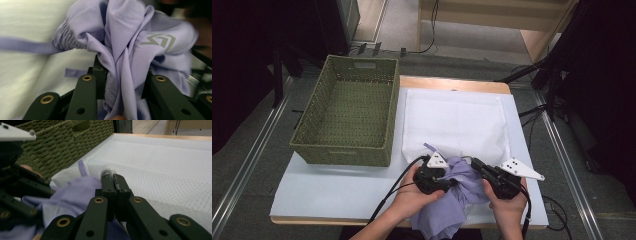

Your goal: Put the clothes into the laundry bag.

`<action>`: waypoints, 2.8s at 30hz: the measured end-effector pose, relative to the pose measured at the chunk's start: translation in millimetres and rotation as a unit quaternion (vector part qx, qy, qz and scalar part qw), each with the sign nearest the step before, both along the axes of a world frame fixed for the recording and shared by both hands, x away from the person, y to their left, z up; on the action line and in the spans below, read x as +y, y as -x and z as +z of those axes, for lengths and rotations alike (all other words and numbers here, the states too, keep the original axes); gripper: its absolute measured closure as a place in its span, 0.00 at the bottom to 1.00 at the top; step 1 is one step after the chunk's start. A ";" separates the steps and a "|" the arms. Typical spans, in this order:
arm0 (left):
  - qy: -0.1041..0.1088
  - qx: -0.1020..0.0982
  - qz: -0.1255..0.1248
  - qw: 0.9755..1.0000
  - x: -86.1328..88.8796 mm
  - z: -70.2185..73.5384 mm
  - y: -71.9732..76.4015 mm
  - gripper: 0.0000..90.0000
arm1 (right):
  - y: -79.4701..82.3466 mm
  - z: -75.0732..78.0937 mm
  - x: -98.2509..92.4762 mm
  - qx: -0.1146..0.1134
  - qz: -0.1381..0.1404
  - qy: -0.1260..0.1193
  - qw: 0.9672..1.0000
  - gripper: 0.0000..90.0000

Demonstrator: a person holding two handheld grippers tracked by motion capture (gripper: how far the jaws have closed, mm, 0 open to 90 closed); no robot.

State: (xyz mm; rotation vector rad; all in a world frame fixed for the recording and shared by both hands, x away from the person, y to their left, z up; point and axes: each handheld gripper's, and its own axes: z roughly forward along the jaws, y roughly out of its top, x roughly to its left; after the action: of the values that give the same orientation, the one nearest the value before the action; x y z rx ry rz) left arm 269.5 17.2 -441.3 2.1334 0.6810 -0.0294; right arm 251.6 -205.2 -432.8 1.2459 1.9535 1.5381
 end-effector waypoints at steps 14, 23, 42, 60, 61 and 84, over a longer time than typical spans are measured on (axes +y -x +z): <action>-0.019 -0.052 0.199 0.979 6.2 5.9 -25.1 0.77 | 7.6 14.3 -8.4 -0.034 -0.007 -0.021 0.999 1.00; 0.008 -0.010 0.147 0.989 12.1 14.5 -13.5 0.32 | -0.1 1.2 -7.6 -0.002 -0.012 -0.005 1.000 1.00; -0.095 -0.005 0.114 0.989 -32.5 -10.6 -15.3 0.67 | 2.2 0.6 4.6 -0.001 0.009 0.000 1.000 0.99; -0.003 -0.002 0.157 0.988 10.8 7.1 -15.5 0.32 | -0.5 -4.7 0.1 0.005 0.004 -0.002 1.000 0.99; -0.001 0.002 0.153 0.988 15.3 9.6 -13.2 0.30 | -0.8 -4.6 -0.6 0.006 0.003 -0.003 1.000 0.99; -0.005 0.005 0.141 0.990 -4.9 11.6 -11.2 0.90 | 7.2 9.1 8.1 -0.009 0.017 -0.020 1.000 0.99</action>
State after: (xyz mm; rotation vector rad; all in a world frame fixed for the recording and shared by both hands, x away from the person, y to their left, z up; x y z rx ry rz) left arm 280.7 12.3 -429.7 2.0293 0.9847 0.1170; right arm 244.4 -197.1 -423.7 1.2161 1.9502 1.6070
